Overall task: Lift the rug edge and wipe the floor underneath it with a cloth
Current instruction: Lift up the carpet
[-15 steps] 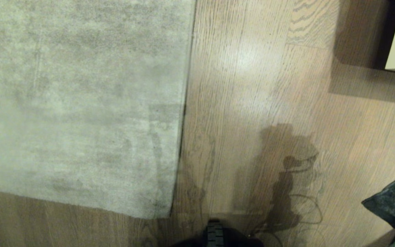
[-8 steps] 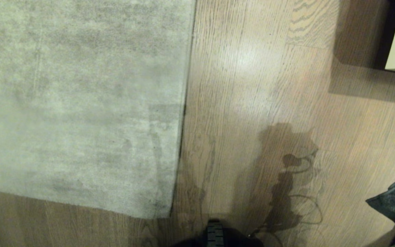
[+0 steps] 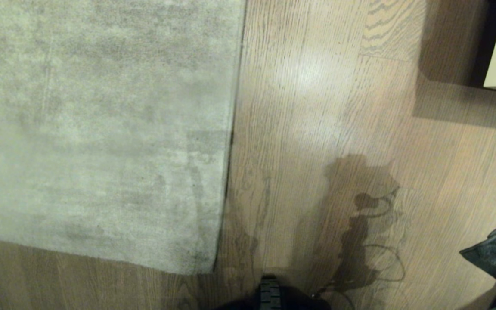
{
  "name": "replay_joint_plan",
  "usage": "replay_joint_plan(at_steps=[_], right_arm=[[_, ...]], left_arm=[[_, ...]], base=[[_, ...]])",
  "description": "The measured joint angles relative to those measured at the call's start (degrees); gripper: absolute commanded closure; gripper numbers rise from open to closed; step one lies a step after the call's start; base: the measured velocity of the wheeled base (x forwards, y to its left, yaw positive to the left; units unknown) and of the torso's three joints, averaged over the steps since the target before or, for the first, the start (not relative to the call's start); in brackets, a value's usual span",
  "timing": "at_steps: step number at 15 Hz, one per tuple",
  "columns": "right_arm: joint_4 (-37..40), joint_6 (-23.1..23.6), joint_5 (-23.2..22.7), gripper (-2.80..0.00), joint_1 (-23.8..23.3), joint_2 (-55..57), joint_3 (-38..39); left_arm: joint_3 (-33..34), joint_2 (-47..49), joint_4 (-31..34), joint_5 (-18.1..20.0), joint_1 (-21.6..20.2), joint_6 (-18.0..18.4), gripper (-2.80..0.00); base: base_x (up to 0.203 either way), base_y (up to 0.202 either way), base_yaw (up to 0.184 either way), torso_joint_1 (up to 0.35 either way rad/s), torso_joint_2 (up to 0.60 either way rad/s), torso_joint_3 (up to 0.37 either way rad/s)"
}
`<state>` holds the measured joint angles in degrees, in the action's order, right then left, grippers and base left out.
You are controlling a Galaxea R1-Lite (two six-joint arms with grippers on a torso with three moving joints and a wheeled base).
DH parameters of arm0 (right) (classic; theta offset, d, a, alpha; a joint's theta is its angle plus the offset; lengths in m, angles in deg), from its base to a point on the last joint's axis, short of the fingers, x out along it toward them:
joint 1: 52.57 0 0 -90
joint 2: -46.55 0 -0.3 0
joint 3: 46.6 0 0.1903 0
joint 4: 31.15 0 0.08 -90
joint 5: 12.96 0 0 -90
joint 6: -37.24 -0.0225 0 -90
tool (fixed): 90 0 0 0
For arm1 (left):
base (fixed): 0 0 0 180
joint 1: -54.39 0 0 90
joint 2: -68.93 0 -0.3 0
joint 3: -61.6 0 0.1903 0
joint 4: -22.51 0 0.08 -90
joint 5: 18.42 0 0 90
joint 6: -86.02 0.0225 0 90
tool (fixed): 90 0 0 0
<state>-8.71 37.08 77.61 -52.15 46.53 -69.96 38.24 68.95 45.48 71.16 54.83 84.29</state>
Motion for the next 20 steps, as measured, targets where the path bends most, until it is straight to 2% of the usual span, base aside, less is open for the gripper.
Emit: replay_joint_plan(at_steps=[20], right_arm=[[-0.01,-0.01,-0.02,0.00,0.00,-0.04,0.00]], left_arm=[[0.00,0.00,0.02,0.00,0.00,0.02,0.00]], base=[[0.000,0.000,0.000,0.000,0.00,0.000]])
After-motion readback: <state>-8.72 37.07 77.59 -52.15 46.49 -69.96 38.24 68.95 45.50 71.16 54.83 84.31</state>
